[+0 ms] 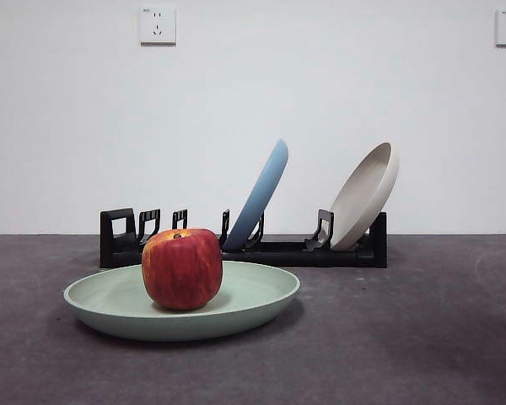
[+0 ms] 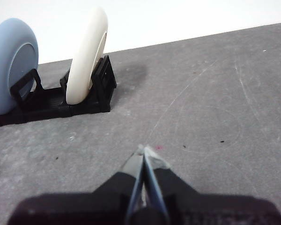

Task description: Take the green plate from the plate rack,put the plate on the table,take the apple from the table,put the apple in the plate

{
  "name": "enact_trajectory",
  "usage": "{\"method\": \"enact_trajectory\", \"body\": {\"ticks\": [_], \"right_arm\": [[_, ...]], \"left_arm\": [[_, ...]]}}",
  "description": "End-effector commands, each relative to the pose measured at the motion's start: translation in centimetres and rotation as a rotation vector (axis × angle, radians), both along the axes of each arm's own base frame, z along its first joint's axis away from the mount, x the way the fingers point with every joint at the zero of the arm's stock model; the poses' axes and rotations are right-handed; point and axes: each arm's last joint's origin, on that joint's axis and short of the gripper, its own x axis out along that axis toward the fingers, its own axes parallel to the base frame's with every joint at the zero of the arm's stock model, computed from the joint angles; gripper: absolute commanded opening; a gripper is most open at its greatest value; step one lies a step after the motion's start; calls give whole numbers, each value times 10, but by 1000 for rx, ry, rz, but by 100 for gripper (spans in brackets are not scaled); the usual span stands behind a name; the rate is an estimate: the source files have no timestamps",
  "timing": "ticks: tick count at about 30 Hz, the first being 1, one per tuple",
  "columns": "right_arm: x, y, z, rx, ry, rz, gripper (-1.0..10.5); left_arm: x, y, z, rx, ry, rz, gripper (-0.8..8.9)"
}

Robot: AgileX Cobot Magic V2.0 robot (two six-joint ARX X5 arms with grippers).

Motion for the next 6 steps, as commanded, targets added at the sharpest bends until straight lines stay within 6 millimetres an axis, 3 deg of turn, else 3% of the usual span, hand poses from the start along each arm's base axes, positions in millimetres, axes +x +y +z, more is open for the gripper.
{"method": "enact_trajectory", "body": {"ticks": [1,6], "right_arm": [[0,0,-5,10,22,-3,-16],[0,0,-5,10,22,-3,-16]], "left_arm": [[1,0,-4,-7,10,0,-3],[1,0,-4,-7,10,0,-3]]}}
